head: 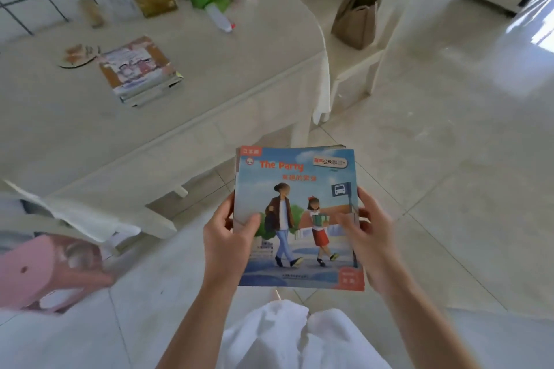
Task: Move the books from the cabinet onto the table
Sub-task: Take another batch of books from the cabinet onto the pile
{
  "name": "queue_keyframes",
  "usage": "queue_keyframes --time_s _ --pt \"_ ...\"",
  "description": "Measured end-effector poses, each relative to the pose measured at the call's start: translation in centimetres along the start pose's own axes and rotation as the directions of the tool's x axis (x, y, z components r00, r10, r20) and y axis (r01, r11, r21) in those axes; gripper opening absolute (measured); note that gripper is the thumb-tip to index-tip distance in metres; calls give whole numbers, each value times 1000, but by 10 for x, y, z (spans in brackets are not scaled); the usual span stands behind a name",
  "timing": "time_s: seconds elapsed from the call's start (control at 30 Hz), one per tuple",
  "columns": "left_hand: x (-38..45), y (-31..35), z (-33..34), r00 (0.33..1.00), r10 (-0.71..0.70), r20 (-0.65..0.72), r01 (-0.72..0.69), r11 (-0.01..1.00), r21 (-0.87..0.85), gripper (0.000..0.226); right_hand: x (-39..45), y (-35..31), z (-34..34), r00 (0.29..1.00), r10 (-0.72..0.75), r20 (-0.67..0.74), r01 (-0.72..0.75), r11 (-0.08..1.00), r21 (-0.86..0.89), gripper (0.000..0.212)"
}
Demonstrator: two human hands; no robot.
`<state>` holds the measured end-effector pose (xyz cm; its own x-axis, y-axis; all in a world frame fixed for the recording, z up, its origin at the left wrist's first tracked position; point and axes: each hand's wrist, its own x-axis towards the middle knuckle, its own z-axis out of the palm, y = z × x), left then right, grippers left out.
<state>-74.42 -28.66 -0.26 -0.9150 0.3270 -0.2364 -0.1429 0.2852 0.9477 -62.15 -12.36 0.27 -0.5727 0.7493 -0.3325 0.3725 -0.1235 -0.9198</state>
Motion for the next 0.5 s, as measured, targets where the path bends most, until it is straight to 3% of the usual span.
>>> queue_keyframes --time_s 0.2,0.5 --pt "53 -4 -40 985 -76 -157 63 994 -88 62 47 -24 71 989 -20 150 31 997 -76 47" --pt "176 2 -36 930 -164 -328 120 981 -151 59 180 -62 144 946 -29 323 90 981 -174 45"
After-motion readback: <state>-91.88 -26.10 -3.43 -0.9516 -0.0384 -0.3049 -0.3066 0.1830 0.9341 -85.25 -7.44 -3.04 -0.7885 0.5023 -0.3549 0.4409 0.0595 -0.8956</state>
